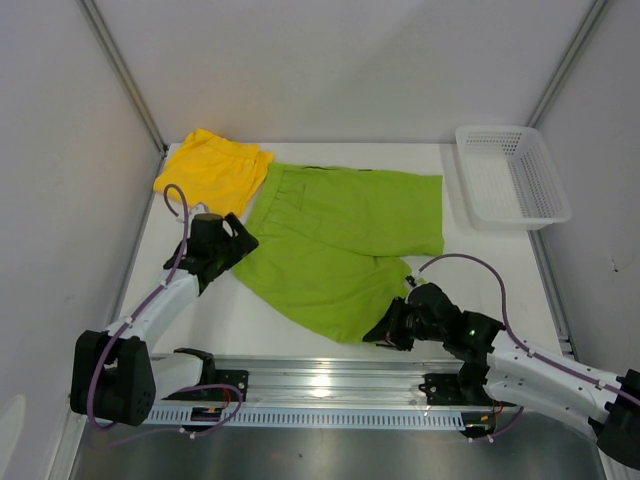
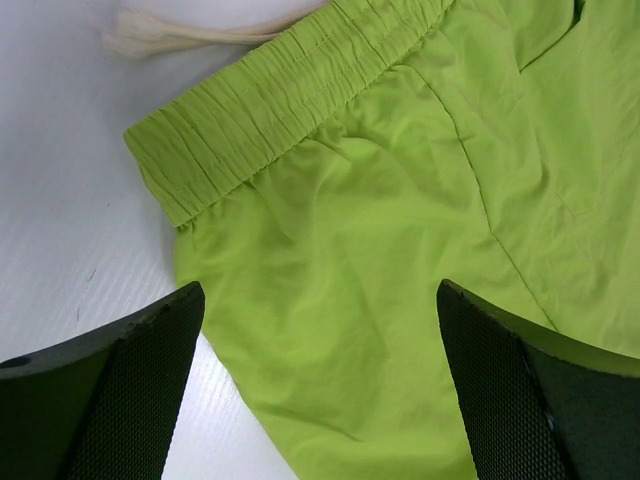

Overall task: Fold and stack the shorts
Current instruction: Fold the shorts

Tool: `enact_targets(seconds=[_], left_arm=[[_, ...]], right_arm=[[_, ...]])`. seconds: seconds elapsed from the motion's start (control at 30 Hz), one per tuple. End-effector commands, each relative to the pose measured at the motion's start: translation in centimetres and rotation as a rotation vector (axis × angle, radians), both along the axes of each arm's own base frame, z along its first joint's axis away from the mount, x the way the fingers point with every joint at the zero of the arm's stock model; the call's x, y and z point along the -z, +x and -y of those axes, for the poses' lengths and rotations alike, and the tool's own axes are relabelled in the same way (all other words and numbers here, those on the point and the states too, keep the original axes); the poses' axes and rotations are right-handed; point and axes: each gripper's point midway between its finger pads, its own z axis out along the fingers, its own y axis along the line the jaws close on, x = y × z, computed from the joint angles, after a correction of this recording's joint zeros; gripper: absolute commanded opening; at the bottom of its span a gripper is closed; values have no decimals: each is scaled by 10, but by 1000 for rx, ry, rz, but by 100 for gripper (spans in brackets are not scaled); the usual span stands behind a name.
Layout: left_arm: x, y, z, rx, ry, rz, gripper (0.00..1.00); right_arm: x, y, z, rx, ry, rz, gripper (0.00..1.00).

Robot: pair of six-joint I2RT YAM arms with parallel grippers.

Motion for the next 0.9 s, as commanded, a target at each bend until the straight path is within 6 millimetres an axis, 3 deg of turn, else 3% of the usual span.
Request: enact_targets(seconds=[0.0, 0.1, 0.23, 0.4, 0.43, 0.5, 0.67, 0.87], left_arm=[[-8, 4, -1, 12, 3, 48, 99], [-8, 4, -1, 14, 3, 51, 99], [-6, 4, -1, 14, 5, 48, 99], [-7, 6, 0, 18, -1, 51, 99], [-9, 8, 0, 15, -1, 57, 99], [-4, 6, 0, 13, -2, 49, 99], [-3, 7, 2, 19, -8, 50, 99], [-6, 6, 1, 20, -6, 58, 99]], right_arm=[[-14, -6, -7, -6, 72, -76, 15], [-23, -4, -9, 15, 154, -91, 15], [-39, 12, -5, 104, 264, -113, 0], [-69, 29, -2, 178, 317, -107, 0], [-67, 35, 1, 201, 288, -99, 0], [-77, 50, 6, 252, 257, -66, 0], [-64, 89, 18, 328, 167, -47, 0], [-59, 150, 40, 432, 119, 34, 0]])
